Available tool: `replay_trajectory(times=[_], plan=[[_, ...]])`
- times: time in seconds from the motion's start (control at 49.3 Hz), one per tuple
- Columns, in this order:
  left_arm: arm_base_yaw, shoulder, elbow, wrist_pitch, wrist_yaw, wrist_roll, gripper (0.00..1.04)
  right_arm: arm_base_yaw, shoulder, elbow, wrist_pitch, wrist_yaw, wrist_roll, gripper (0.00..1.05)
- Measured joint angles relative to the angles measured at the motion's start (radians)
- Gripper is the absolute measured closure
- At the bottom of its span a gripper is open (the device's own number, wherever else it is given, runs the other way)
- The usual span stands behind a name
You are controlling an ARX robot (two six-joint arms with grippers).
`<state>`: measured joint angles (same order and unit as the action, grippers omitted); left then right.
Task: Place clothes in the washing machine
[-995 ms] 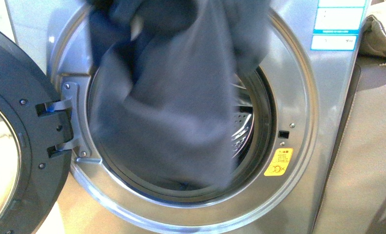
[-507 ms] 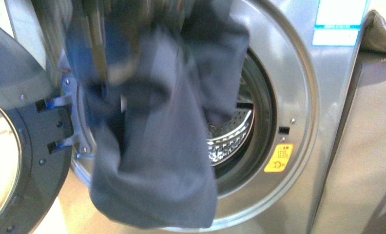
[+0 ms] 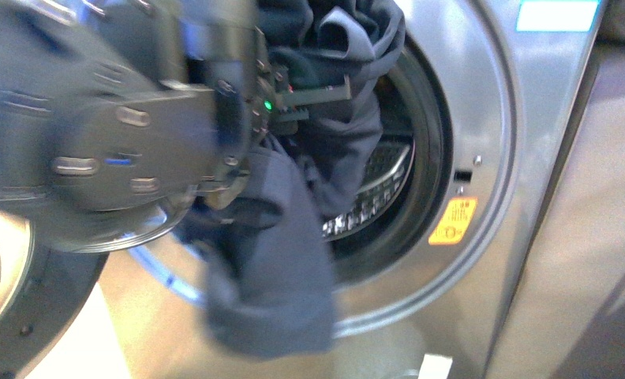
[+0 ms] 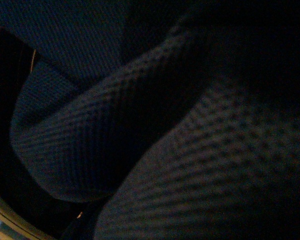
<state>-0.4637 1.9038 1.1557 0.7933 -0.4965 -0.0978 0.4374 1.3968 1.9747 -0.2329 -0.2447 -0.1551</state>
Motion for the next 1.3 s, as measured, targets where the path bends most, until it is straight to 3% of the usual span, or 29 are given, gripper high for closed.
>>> replay_trajectory(times=[0.467,0.995,1.076,1.299], plan=[[0.059,0.152,0.111,0.000,0.005,0.008,0.99,0.000,0.000,0.000,0.000,0.000,0.000,0.07],[0.086,0.360,0.398,-0.105,0.021,0.026,0.99,0.000,0.000,0.000,0.002,0.005,0.000,0.07],[0.087,0.386,0.446,-0.130,0.024,0.030,0.99,0.022,-0.051,-0.119,0.182,0.220,0.041,0.07],[0.091,0.446,0.547,-0.163,0.035,0.048,0.99,-0.055,-0.255,-0.439,0.198,0.324,0.137,0.07]])
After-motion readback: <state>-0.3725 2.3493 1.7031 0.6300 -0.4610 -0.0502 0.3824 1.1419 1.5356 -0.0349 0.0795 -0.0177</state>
